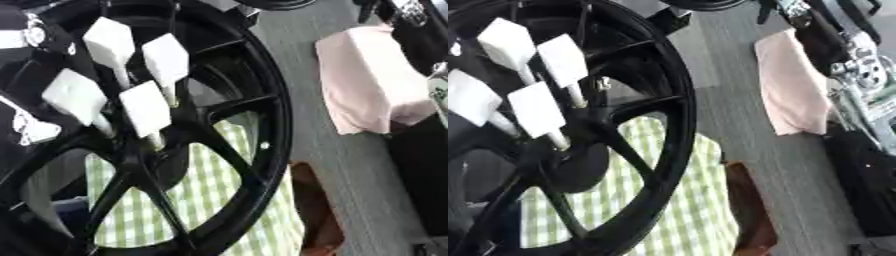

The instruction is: Pull the pin out of the wheel hub.

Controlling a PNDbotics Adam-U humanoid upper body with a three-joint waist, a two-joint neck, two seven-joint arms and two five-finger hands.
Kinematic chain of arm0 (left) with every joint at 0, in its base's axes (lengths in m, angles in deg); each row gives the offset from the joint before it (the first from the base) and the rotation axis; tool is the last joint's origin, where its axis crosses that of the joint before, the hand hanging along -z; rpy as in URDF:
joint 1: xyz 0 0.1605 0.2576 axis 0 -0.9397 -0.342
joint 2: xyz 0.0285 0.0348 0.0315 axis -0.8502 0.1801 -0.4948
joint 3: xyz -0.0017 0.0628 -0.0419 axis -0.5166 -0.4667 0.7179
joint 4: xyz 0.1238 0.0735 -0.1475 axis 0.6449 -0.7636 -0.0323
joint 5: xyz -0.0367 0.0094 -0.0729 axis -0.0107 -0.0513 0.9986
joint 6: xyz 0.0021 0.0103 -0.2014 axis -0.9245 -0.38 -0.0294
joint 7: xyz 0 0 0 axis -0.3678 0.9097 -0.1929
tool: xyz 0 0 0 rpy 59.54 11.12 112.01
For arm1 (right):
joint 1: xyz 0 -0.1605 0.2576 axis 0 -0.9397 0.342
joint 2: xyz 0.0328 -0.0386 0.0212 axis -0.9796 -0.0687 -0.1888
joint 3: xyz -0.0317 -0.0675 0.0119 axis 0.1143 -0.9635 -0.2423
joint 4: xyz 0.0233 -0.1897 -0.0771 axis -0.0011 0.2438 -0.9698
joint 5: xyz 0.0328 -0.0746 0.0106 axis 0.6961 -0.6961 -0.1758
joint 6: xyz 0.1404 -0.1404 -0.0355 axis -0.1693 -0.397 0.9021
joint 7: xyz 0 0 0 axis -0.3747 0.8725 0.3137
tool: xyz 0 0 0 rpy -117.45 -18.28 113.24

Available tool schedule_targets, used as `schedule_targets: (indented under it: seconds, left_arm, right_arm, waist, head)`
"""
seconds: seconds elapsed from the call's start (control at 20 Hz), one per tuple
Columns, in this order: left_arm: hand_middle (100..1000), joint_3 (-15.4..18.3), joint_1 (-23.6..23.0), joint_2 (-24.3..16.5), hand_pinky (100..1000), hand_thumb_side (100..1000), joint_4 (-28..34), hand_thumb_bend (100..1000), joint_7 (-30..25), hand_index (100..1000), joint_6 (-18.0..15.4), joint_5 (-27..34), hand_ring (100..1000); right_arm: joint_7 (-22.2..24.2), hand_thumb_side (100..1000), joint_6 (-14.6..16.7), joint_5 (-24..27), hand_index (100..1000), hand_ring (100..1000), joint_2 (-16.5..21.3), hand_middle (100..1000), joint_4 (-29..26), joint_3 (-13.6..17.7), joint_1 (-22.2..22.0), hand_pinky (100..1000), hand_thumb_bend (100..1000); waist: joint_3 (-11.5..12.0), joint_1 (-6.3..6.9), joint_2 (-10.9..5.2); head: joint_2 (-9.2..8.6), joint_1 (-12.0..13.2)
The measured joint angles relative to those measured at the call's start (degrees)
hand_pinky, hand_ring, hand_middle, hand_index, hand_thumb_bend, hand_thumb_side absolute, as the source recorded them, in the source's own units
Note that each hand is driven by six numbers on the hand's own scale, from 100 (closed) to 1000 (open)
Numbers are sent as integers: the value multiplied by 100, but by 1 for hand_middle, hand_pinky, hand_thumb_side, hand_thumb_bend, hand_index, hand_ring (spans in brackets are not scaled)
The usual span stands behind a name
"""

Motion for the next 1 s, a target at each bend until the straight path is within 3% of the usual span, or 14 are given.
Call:
schedule_targets:
  seconds: [0.25, 0.5, 0.8, 1.0]
  left_arm:
    - [605, 0, 0, 0, 753, 100, -50, 360, 50, 708, -105, -91, 628]
    - [516, 0, 0, 2, 698, 100, -83, 283, 180, 637, -114, -111, 535]
    - [383, -35, 2, 69, 640, 100, -121, 219, 529, 548, 106, -39, 409]
    - [340, -113, 23, 142, 631, 100, -134, 215, 781, 513, 300, 14, 370]
  right_arm:
    - [24, 723, 25, 0, 629, 940, -9, 387, 0, -25, 1, 945, 100]
    - [28, 724, 28, 0, 629, 940, -36, 387, 0, -31, 2, 945, 100]
    - [19, 723, 20, 0, 630, 940, -38, 385, 0, -30, 2, 946, 100]
    - [10, 724, 10, 0, 630, 940, -39, 385, 0, -30, 1, 946, 100]
  waist:
    - [0, -11, 3]
    - [8, -15, 7]
    - [6, -16, 10]
    - [3, -12, 10]
  head:
    - [-5, 1]
    - [-6, 1]
    - [-8, 9]
    - [-8, 14]
